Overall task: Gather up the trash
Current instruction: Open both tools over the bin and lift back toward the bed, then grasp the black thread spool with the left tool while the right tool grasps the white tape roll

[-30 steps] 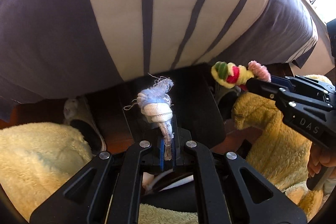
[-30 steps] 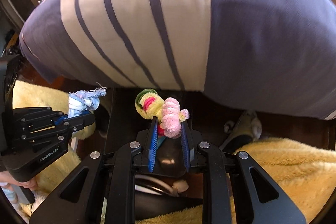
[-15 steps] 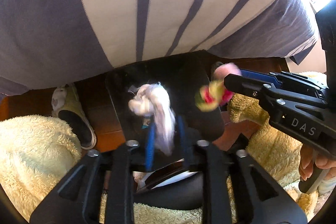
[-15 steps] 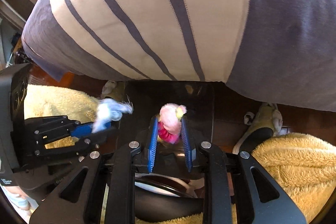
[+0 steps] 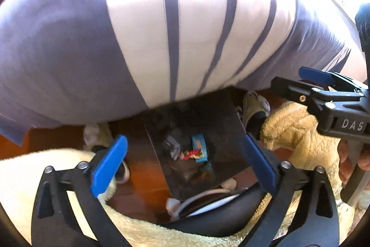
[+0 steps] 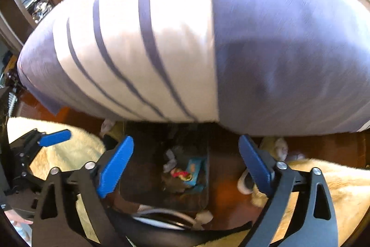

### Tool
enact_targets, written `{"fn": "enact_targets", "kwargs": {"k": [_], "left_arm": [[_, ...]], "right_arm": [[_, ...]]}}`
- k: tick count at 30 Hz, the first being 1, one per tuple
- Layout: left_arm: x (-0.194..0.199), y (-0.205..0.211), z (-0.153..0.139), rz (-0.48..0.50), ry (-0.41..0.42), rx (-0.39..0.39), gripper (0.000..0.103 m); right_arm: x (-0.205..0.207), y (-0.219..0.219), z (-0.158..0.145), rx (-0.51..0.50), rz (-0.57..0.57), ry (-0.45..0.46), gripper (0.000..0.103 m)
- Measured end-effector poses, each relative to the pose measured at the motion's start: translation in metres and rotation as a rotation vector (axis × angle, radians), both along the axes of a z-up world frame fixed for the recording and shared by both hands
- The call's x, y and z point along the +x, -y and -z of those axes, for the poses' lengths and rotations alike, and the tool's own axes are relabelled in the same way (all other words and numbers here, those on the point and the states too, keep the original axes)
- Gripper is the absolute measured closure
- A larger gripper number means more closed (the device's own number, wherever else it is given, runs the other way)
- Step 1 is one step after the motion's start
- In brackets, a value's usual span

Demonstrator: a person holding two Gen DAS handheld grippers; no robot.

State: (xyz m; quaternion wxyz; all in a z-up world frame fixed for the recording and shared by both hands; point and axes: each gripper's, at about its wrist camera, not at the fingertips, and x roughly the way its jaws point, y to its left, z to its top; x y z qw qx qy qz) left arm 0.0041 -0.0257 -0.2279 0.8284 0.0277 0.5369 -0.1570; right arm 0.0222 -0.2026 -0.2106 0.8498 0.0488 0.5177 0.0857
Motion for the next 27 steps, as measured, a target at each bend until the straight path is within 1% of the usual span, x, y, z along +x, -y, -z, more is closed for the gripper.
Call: {"fn": "enact_targets", "kwargs": {"k": [3, 6, 11, 13, 17, 21, 27], "left_arm": [[0.001, -0.005, -0.019, -0.01, 0.044, -0.009, 0.008], [0.004, -0.012, -0.043, -0.029, 0.102, -0.014, 0.008], [0.014, -0.019, -0.071, -0.058, 0.17, -0.008, 0.008], [0.02, -0.021, -0.081, -0.067, 0.194, -0.003, 0.008], [0.034, -0.022, -0.104, -0.076, 0.238, 0.006, 0.008], [0.055, -0.024, -0.116, -0.092, 0.265, 0.013, 0.008], [0.092, -0.025, -0.129, -0.111, 0.286, 0.01, 0.008]], "right_arm": [[0.001, 0.009, -0.024, -0.004, 0.018, 0.057, 0.004], [0.002, 0.02, -0.05, 0.002, 0.044, 0.115, 0.004], [0.012, 0.031, -0.086, 0.001, 0.061, 0.195, 0.004], [0.017, 0.03, -0.091, -0.004, 0.062, 0.215, 0.004], [0.033, 0.032, -0.112, -0.02, 0.065, 0.257, 0.004], [0.052, 0.037, -0.125, -0.028, 0.082, 0.284, 0.004], [0.086, 0.046, -0.129, -0.04, 0.115, 0.287, 0.004]]}}
